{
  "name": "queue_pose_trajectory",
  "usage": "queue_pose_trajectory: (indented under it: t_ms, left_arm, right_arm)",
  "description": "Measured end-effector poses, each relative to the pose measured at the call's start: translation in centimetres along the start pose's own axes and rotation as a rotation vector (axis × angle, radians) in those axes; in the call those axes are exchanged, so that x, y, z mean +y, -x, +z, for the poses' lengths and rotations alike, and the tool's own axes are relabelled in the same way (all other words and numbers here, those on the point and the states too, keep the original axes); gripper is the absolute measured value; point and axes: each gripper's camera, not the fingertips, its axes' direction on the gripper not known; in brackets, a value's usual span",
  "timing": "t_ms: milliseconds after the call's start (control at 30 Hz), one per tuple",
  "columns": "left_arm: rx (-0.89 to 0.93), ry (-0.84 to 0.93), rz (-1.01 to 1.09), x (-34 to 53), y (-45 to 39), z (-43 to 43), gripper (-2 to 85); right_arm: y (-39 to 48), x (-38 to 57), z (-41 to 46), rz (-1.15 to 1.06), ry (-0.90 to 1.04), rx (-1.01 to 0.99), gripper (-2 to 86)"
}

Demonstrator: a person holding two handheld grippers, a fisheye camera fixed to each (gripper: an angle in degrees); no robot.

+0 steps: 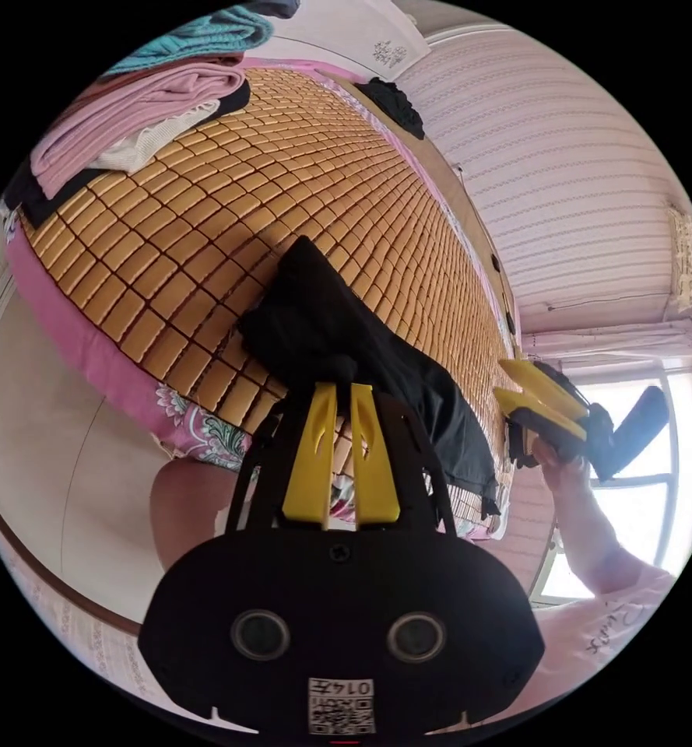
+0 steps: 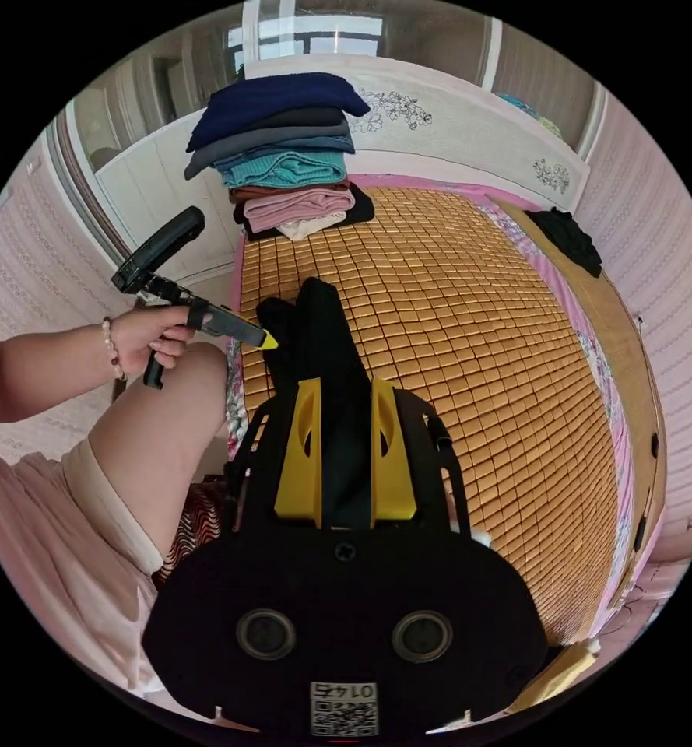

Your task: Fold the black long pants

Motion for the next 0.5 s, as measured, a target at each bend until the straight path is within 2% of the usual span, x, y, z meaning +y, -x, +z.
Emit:
queue_pose_trajectory:
  t_ms: [133,167,200,267,333,400,500]
  left_arm:
    - [-0.007,-0.031,0.037,2.0,0.3,-0.8,1.8]
    - [-0.012,-0.032,0.046,2.2,0.2,-0.9,1.6]
    - [-0.024,-0.032,0.073,2.7,0.0,-1.2,1.3]
    - [-0.052,-0.020,0.120,3.4,-0.5,-1.5,0.9]
    - [-0.051,-0.027,0.191,4.9,-1.5,-2.5,0.5]
    - [-0.047,-0.041,0.260,6.1,-2.7,-3.5,0.2]
    - [0.090,-0.104,0.401,8.6,-5.7,-5.5,-0.4]
  right_arm:
    - [1.6,-4.0,4.1,0.001,0.088,-0.088,11.2]
    - [2.2,-4.5,6.0,0.003,0.162,-0.106,10.4]
    - [2.3,-4.4,7.8,0.005,0.258,-0.103,8.9]
    - [1.1,-3.4,7.7,0.054,0.286,-0.107,1.3]
    - [-1.5,-1.6,4.3,0.160,0.187,-0.099,0.0]
    - [-5.3,2.3,-2.8,0.282,0.023,-0.117,-0.5]
    - [-8.5,9.8,-13.3,0.408,-0.208,-0.095,-0.7]
